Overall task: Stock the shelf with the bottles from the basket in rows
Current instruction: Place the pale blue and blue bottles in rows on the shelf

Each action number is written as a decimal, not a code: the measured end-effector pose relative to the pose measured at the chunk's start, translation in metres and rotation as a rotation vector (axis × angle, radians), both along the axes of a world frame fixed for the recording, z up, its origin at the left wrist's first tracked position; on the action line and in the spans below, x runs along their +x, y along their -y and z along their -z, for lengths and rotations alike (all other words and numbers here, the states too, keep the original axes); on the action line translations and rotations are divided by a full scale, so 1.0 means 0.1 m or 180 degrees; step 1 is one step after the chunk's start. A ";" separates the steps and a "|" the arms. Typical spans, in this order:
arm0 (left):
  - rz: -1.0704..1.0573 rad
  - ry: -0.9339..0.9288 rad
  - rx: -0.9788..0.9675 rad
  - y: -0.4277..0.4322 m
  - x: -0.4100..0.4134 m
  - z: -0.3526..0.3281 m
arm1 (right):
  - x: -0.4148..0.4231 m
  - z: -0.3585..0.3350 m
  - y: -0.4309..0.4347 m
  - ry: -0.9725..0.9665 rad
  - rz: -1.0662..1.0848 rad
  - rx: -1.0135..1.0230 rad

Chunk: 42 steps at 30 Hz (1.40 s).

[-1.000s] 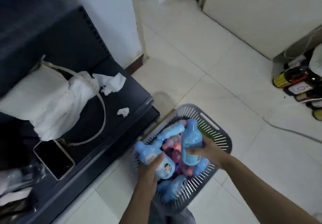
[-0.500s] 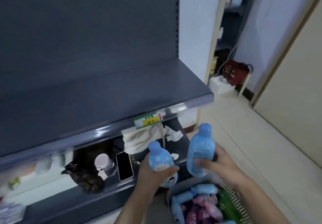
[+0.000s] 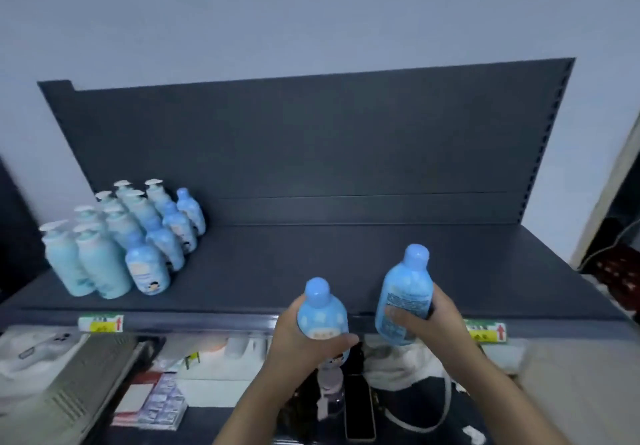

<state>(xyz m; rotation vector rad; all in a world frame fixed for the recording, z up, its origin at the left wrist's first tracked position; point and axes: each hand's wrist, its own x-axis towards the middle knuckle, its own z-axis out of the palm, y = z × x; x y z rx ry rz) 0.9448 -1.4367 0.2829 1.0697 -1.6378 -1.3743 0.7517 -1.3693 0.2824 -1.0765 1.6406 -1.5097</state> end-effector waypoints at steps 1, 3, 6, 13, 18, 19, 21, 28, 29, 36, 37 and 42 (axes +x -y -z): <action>0.0001 -0.0017 -0.0036 0.13 0.15 -0.02 | 0.15 -0.02 0.15 0.0018 -0.0008 -0.0014; 0.0036 -0.0019 -0.0100 0.41 0.43 -0.05 | 0.45 -0.05 0.46 0.0037 -0.0058 -0.0042; 0.0019 -0.0026 -0.0188 0.81 0.81 -0.09 | 0.88 -0.06 0.92 -0.0012 -0.0175 -0.0045; 0.0070 0.0056 -0.0137 1.60 1.38 -0.11 | 1.60 -0.17 1.85 0.0009 -0.0351 -0.0037; -0.0049 0.0009 -0.0077 2.02 1.50 -0.03 | 1.79 -0.14 2.43 -0.0069 -0.0408 0.0079; -0.0100 -0.0003 -0.0052 2.08 1.49 -0.02 | 1.80 -0.13 2.52 -0.0087 -0.0401 0.0106; -0.0180 0.0012 -0.0010 2.24 1.49 0.03 | 1.83 -0.10 2.75 -0.0135 -0.0404 0.0172; -0.0360 0.0172 0.0036 2.71 1.34 0.22 | 1.79 0.06 3.57 -0.0304 -0.0611 0.0391; -0.0427 0.0172 0.0068 2.77 1.31 0.24 | 1.78 0.08 3.67 -0.0327 -0.0684 0.0387; -0.0554 0.0324 0.0067 3.25 1.18 0.41 | 1.77 0.24 4.42 -0.0518 -0.1074 0.0523; -0.0530 0.0352 0.0061 3.30 1.17 0.43 | 1.77 0.28 4.51 -0.0504 -0.1033 0.0580; -0.0344 0.0273 0.0010 3.43 1.23 0.49 | 1.81 0.44 4.78 0.0032 -0.1030 0.0826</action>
